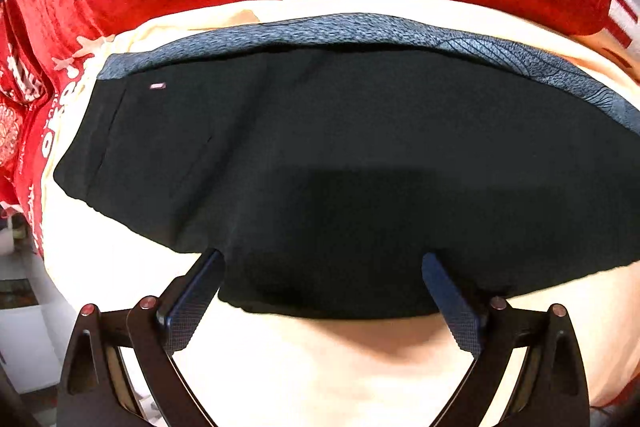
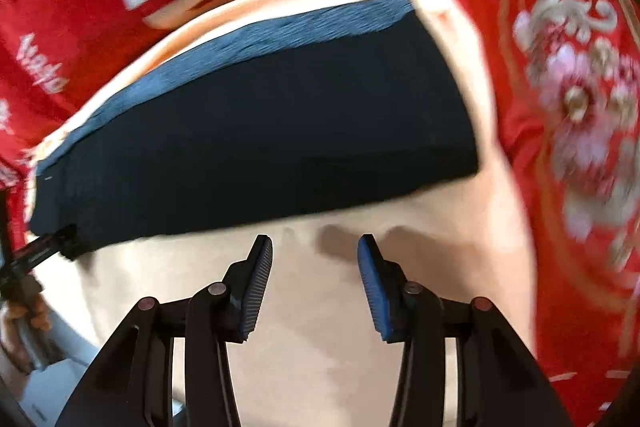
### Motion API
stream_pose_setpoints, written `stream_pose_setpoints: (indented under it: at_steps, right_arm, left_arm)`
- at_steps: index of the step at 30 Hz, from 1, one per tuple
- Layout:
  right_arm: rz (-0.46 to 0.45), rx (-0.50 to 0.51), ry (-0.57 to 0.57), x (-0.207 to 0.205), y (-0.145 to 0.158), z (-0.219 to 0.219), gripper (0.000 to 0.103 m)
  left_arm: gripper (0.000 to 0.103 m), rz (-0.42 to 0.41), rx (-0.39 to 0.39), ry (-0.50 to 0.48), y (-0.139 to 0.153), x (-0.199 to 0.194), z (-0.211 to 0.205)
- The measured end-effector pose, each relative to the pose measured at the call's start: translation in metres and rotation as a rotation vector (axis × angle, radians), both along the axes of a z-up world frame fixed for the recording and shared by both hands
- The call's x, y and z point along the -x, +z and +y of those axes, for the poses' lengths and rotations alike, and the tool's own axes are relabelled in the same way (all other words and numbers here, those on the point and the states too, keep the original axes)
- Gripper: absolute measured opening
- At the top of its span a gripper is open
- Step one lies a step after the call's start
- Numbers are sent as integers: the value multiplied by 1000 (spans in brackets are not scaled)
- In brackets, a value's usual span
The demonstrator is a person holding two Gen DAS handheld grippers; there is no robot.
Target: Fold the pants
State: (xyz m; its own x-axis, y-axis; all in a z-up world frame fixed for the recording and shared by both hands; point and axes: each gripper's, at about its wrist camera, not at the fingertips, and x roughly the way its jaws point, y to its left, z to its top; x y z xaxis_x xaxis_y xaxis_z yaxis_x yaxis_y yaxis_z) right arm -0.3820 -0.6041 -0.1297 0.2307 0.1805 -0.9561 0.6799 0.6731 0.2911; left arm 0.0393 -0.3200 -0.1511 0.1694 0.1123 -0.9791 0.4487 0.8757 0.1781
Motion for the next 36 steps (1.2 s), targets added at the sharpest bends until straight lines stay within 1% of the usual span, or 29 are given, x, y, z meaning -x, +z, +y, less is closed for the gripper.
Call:
stream_pose_setpoints:
  at_steps: [3, 8, 10, 11, 13, 17, 20, 22, 24, 30, 33, 36]
  right_arm:
    - [-52, -96, 6, -6, 2, 33, 48]
    - [-147, -227, 8, -41, 2, 93, 48]
    - [-196, -292, -1, -56, 5, 122, 48]
    - [-217, -319, -7, -54, 4, 126, 48]
    - [-257, -373, -24, -81, -4, 172, 48]
    - [-322, -447, -85, -112, -16, 219, 48]
    - [-336, -463, -101, -130, -27, 248, 48]
    - [-334, -465, -94, -156, -39, 267, 48]
    - [-329, -456, -85, -163, -44, 277, 48]
    - [-343, -443, -95, -186, -48, 290, 48]
    - [-336, -446, -107, -194, -54, 293, 48]
    - [-341, -465, -145, -199, -62, 292, 48]
  left_arm:
    - [100, 3, 15, 12, 10, -2, 17]
    - [100, -13, 30, 15, 23, -16, 53]
    - [100, -17, 40, 16, 24, -31, 72]
    - [100, -16, 43, 17, 24, -41, 83]
    - [100, -20, 42, 12, 24, -56, 98]
    - [100, -45, 42, -9, 22, -85, 129]
    - [100, -35, 50, -25, 12, -101, 145]
    - [100, -39, 47, -40, 7, -106, 151]
    - [100, -35, 62, -51, 1, -113, 157]
    - [100, -9, 102, -52, -8, -118, 165]
    - [100, -15, 115, -64, -7, -120, 166]
    - [100, -30, 131, -62, -4, -130, 167]
